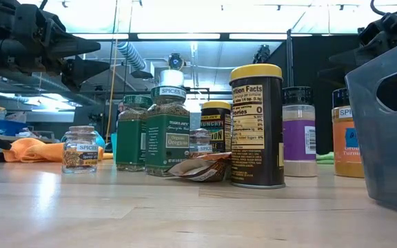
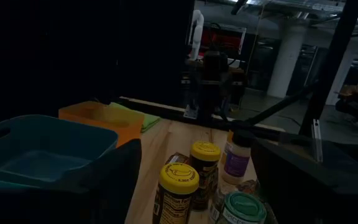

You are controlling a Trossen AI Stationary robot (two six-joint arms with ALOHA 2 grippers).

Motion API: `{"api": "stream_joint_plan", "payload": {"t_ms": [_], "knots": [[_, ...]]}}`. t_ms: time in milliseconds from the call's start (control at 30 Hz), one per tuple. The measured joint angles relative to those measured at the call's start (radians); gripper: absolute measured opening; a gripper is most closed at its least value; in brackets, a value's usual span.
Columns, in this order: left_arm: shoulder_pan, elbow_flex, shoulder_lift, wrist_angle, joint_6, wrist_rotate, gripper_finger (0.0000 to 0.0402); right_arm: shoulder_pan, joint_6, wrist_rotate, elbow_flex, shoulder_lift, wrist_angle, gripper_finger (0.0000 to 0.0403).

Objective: Sort spices by type

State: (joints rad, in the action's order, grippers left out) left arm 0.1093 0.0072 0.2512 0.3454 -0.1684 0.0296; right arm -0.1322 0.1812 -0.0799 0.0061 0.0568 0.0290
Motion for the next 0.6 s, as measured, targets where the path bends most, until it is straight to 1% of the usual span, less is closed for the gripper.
{"api": "stream_joint_plan", "payload": {"t_ms": [267,467,600], "knots": [[0.0,0.0,0.0,0.006,0.0,0.0,0.031,0.0,0.0,0.0,0.0,0.0,0.0,0.0225],[0.0,0.0,0.0,0.089,-0.005,0.003,0.031,0.0,0.0,0.0,0.0,0.0,0.0,0.0226],[0.0,0.0,0.0,0.171,-0.096,0.011,0.031,0.0,0.0,0.0,0.0,0.0,0.0,0.0226]]}}
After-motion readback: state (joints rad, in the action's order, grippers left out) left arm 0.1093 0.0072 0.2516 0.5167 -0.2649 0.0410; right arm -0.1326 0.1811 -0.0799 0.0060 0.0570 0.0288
